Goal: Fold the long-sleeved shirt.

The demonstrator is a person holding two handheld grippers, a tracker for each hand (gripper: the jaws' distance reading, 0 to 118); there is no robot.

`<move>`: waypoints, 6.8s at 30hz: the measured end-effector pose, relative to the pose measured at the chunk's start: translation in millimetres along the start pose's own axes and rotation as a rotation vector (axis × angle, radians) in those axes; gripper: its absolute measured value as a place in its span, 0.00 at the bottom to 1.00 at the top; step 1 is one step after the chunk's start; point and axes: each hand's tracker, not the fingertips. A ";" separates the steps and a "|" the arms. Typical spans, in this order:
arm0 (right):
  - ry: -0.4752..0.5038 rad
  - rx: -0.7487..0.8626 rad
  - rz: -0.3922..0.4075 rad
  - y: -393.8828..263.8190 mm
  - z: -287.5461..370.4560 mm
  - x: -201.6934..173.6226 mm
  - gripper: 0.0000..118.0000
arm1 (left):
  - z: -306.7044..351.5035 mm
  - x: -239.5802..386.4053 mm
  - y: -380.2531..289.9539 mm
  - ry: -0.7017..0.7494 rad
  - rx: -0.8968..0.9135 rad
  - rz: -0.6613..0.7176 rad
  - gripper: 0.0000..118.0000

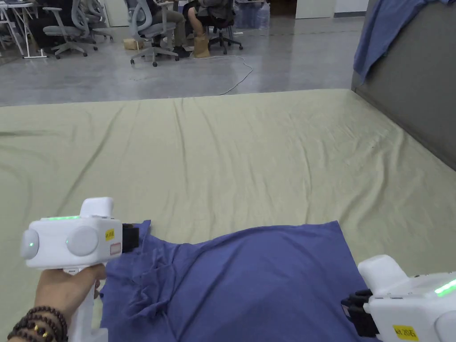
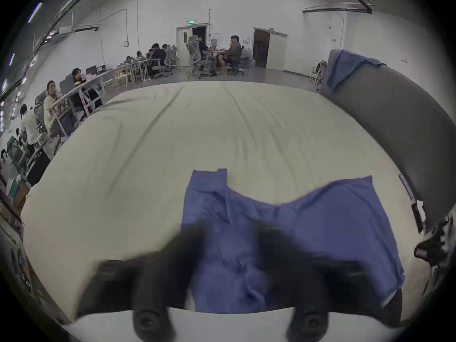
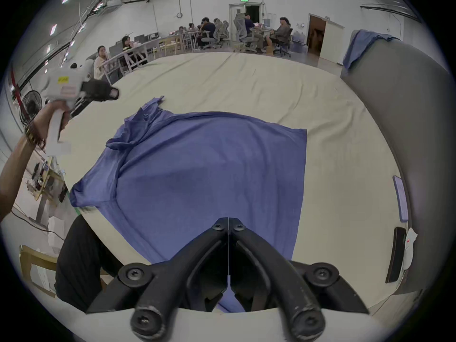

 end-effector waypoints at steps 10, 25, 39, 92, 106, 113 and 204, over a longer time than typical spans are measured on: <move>-0.004 -0.063 -0.067 1.0 -31.2 16.3 0.00 | -141.2 -0.6 14.6 -0.013 -0.177 0.077 0.82; -0.171 -0.013 -0.104 124.6 -97.1 102.5 0.00 | -68.8 24.1 16.1 -0.018 -0.091 0.038 0.05; -0.179 -0.270 -0.325 178.2 -238.3 151.7 0.28 | -50.6 24.1 5.6 -0.036 -0.081 0.067 0.05; -0.118 0.421 -0.372 -38.6 99.9 -0.7 0.00 | 215.5 53.8 -156.7 0.010 0.208 -0.096 0.00; -0.237 0.381 -0.196 -33.7 75.9 -26.4 0.00 | 175.2 -19.0 -143.3 -0.250 0.059 0.179 0.97; -0.199 0.348 -0.219 -38.8 65.5 -21.7 0.00 | 122.0 -105.4 -182.1 -0.433 -0.161 0.474 0.97; -0.145 0.267 -0.256 -53.8 51.6 -3.8 0.00 | 70.4 137.4 -166.1 -0.424 -0.321 0.099 0.00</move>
